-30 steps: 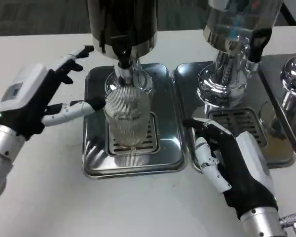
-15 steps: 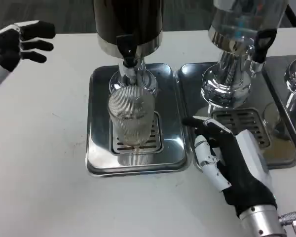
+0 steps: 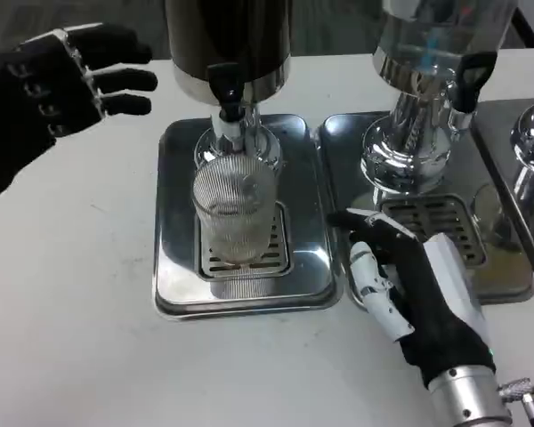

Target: Grasp the cup under the faucet to collect the drink, then remove the cup.

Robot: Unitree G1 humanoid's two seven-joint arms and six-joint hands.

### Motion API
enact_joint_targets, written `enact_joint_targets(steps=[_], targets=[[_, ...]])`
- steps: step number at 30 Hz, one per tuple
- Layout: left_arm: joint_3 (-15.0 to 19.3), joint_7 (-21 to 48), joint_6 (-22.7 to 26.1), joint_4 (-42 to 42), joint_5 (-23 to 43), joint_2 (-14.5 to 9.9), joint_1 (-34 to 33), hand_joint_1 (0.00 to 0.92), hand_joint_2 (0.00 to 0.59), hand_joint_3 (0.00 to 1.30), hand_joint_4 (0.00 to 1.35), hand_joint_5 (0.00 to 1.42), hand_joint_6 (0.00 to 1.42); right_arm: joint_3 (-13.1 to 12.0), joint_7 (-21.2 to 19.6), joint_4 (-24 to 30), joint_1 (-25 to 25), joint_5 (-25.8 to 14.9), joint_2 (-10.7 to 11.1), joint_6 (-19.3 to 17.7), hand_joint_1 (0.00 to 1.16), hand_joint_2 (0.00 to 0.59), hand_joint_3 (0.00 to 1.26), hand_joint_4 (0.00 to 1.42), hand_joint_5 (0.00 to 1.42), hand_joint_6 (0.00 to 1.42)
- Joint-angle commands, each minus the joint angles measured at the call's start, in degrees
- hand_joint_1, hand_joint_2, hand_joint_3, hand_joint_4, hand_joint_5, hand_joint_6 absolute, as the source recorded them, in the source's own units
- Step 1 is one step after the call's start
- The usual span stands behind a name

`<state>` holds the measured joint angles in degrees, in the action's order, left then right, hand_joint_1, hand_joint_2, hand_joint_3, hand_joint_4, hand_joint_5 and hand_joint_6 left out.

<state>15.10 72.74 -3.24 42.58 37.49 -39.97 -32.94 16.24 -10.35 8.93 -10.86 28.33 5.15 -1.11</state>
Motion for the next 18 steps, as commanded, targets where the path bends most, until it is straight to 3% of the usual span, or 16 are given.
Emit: enact_joint_targets(steps=[1,6,18], targets=[[2.2,2.8,5.8,1.5,-0.1,-1.1,-3.5,0.000,0.062,0.31,0.20,0.21,0.22,-0.5,0.0,-0.8,0.3,-0.7,-0.3,-0.3,0.09,0.550,0.37,0.29,0.31,0.35],[2.5,5.1,9.6,3.1,-1.2,-0.9,-6.8,0.000,0.059,0.28,0.19,0.20,0.20,-0.5,0.1,-1.3,0.2,-1.3,-0.5,-0.3,0.09,0.550,0.38,0.30,0.31,0.35],[1.0,5.2,8.1,7.3,-6.5,3.2,-12.8,0.000,0.054,0.28,0.21,0.22,0.23,-0.4,-0.2,-1.8,0.5,-1.5,-1.0,-0.7,0.09,0.550,0.39,0.32,0.31,0.34]])
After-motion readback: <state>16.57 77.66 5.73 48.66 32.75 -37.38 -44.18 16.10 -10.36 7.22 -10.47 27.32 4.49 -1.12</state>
